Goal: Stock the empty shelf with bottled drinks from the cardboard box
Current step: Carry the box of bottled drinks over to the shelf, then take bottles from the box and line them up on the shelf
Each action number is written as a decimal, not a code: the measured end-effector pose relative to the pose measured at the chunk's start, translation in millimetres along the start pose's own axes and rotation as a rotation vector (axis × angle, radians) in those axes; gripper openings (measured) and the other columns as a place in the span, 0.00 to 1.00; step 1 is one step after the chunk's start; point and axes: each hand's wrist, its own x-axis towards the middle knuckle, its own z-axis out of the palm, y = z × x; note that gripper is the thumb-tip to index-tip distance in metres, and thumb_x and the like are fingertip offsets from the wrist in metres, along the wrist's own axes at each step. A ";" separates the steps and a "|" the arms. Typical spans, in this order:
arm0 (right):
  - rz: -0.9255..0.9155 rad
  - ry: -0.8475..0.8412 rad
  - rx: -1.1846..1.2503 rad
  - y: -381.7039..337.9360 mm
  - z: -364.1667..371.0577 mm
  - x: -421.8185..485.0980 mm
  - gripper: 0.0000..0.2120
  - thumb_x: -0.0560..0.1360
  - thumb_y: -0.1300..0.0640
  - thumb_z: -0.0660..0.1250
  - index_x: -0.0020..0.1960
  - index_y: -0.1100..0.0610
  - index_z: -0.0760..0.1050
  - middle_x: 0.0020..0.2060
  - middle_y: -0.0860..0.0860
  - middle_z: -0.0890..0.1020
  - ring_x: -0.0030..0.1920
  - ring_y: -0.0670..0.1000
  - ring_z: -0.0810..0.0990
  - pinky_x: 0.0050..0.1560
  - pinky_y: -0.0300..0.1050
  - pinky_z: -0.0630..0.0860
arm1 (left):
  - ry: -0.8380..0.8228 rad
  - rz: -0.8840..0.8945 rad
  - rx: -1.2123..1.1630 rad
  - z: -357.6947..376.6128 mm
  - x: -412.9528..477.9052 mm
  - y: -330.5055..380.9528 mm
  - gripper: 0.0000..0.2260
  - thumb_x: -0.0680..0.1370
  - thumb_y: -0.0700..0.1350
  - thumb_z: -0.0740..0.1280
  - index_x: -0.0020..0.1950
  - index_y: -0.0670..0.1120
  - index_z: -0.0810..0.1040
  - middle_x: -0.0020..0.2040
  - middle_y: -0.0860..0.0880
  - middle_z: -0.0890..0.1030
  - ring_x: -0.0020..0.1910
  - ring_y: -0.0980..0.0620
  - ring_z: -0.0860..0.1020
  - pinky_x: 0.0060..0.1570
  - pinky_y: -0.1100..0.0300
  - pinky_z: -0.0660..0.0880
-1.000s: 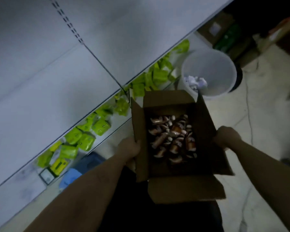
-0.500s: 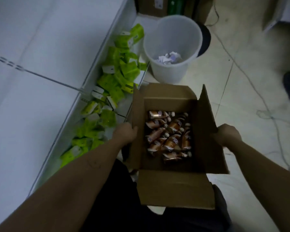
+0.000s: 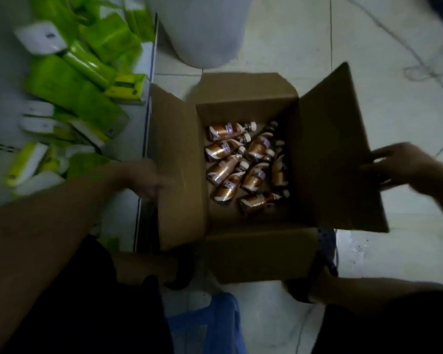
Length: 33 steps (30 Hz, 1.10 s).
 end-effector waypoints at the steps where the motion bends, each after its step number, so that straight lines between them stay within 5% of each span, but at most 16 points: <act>1: -0.012 -0.001 -0.010 4.0 1.6 3.7 0.15 0.74 0.64 0.70 0.60 0.64 0.77 0.39 0.61 0.82 0.36 0.59 0.82 0.40 0.53 0.83 | -0.002 -0.010 -0.032 -5.0 3.9 -8.2 0.16 0.78 0.50 0.67 0.55 0.37 0.78 0.47 0.40 0.82 0.45 0.42 0.81 0.48 0.48 0.79; 4: -0.077 0.013 -0.044 3.7 11.7 -9.4 0.12 0.75 0.66 0.68 0.58 0.66 0.77 0.41 0.62 0.82 0.38 0.59 0.83 0.36 0.52 0.81 | 0.077 0.037 -0.057 -11.6 -5.4 -13.2 0.18 0.76 0.52 0.69 0.53 0.36 0.79 0.50 0.37 0.83 0.52 0.38 0.81 0.54 0.43 0.78; 6: -0.117 0.057 -0.026 -0.5 23.2 -28.7 0.10 0.74 0.67 0.69 0.54 0.68 0.78 0.40 0.63 0.82 0.35 0.58 0.83 0.30 0.50 0.82 | 0.200 0.084 -0.023 0.5 -17.9 -3.9 0.16 0.77 0.49 0.69 0.49 0.35 0.80 0.46 0.37 0.84 0.47 0.39 0.83 0.48 0.47 0.80; 9: -0.112 0.147 0.095 -11.4 48.2 -69.7 0.07 0.73 0.67 0.68 0.49 0.70 0.79 0.41 0.62 0.83 0.36 0.59 0.83 0.37 0.51 0.84 | 0.414 0.125 0.169 34.3 -55.5 21.5 0.10 0.75 0.39 0.63 0.42 0.34 0.81 0.43 0.36 0.84 0.42 0.39 0.84 0.41 0.50 0.80; 13: -0.210 0.358 0.001 -19.4 76.8 -125.1 0.06 0.73 0.59 0.66 0.42 0.62 0.73 0.42 0.59 0.79 0.42 0.59 0.78 0.44 0.48 0.77 | 0.686 0.266 0.336 64.6 -103.0 24.3 0.16 0.73 0.45 0.65 0.54 0.36 0.79 0.56 0.36 0.79 0.56 0.38 0.79 0.50 0.52 0.77; 15: -0.179 0.257 -0.090 -14.2 93.0 -140.9 0.10 0.74 0.54 0.67 0.47 0.60 0.70 0.47 0.58 0.75 0.46 0.58 0.74 0.46 0.47 0.72 | 0.757 0.319 0.332 76.6 -123.0 16.2 0.22 0.69 0.50 0.66 0.58 0.39 0.77 0.60 0.38 0.79 0.58 0.38 0.77 0.54 0.51 0.76; 17: -0.121 0.128 -0.105 -11.9 103.5 -150.8 0.15 0.75 0.50 0.67 0.51 0.62 0.70 0.48 0.56 0.74 0.49 0.57 0.76 0.47 0.49 0.72 | 0.725 0.338 0.350 88.2 -134.9 6.6 0.23 0.66 0.52 0.65 0.58 0.41 0.78 0.60 0.38 0.79 0.58 0.38 0.78 0.55 0.50 0.76; 21: -0.282 0.265 0.039 -30.7 112.8 -168.8 0.10 0.75 0.53 0.67 0.45 0.59 0.71 0.39 0.53 0.76 0.43 0.53 0.78 0.43 0.47 0.76 | 0.672 0.321 0.392 109.0 -138.8 -8.1 0.21 0.70 0.52 0.67 0.60 0.43 0.76 0.61 0.40 0.78 0.58 0.40 0.77 0.50 0.56 0.74; 28: -0.261 -0.201 -0.410 -15.8 164.3 -129.6 0.32 0.69 0.50 0.75 0.69 0.52 0.67 0.64 0.53 0.73 0.64 0.58 0.73 0.64 0.55 0.71 | 0.447 0.328 0.428 137.0 -85.0 16.6 0.07 0.74 0.49 0.68 0.46 0.48 0.73 0.41 0.51 0.74 0.42 0.51 0.74 0.42 0.57 0.71; 30: -0.263 -0.271 -0.563 -11.1 188.2 -110.2 0.40 0.66 0.48 0.77 0.73 0.49 0.63 0.69 0.54 0.70 0.67 0.59 0.70 0.67 0.59 0.69 | 0.390 0.309 0.491 142.1 -54.7 27.1 0.10 0.73 0.50 0.68 0.50 0.47 0.75 0.44 0.50 0.76 0.43 0.51 0.76 0.45 0.56 0.75; 33: -0.263 -0.293 -0.665 -11.5 224.9 -75.2 0.34 0.70 0.51 0.72 0.73 0.50 0.63 0.71 0.55 0.67 0.71 0.60 0.65 0.72 0.65 0.57 | 0.350 0.329 0.596 145.9 -4.8 43.4 0.15 0.74 0.52 0.65 0.58 0.47 0.75 0.54 0.47 0.78 0.50 0.49 0.76 0.47 0.55 0.74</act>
